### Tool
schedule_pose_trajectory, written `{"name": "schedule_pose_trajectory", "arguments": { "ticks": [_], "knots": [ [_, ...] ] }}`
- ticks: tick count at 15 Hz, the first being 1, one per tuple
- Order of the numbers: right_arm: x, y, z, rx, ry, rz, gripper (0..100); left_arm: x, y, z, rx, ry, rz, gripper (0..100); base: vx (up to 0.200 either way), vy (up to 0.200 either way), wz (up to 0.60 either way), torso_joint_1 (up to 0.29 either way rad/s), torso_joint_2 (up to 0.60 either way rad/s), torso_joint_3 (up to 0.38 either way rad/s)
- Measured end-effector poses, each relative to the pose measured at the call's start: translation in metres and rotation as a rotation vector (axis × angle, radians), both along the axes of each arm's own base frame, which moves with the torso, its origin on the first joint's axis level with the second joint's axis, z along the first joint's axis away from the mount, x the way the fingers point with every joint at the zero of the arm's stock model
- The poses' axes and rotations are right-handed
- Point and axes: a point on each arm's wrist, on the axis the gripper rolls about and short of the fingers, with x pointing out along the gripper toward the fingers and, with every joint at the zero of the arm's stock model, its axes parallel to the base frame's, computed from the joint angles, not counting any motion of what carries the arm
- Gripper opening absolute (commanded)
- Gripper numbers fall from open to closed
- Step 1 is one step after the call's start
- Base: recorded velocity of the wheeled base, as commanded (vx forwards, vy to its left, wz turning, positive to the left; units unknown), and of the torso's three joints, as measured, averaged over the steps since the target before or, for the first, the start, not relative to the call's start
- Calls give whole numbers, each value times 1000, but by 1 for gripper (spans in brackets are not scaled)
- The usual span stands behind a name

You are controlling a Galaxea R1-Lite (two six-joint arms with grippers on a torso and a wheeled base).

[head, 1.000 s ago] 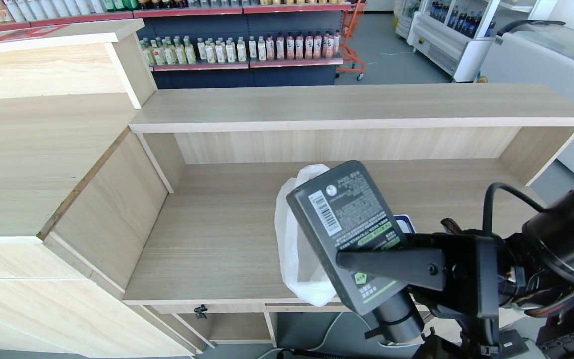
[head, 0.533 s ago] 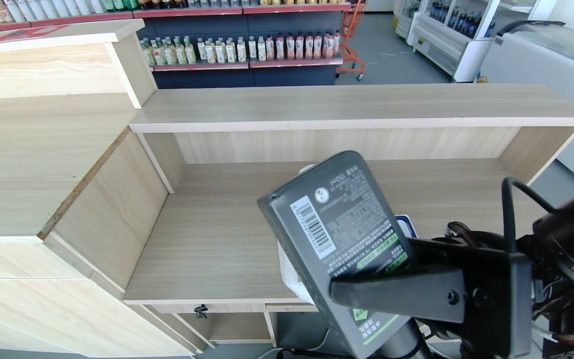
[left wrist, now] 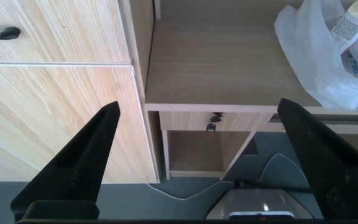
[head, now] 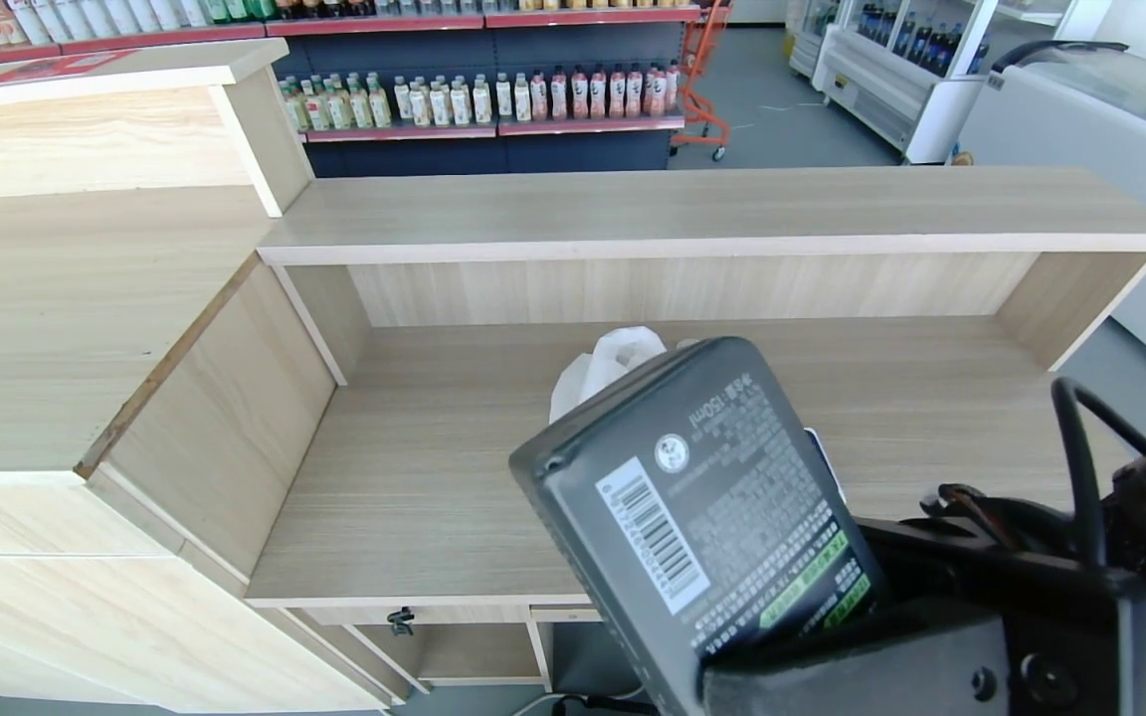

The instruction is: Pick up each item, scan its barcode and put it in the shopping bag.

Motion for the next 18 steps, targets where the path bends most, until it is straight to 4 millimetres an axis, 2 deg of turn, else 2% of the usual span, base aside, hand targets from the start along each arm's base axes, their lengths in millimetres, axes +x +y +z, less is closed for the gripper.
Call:
{"name": "schedule_pose_trajectory", "arguments": {
  "ticks": [10,13,14,16,18],
  "knots": [
    [-4,-13,3,3,27,-21,0,0,0,0,0,0,0,100,0,0,0,0,0,0],
    [6,-16,11,43,382,-179,0,0,0,0,0,0,0,100,0,0,0,0,0,0],
    [10,-21,12,93,565,-266,0,0,0,0,0,0,0,100,0,0,0,0,0,0],
    [21,-46,7,309,1037,-534,0,0,0,0,0,0,0,100,0,0,0,0,0,0],
    [31,-91,-2,599,1437,-783,0,0,0,0,0,0,0,100,0,0,0,0,0,0]
  ]
}}
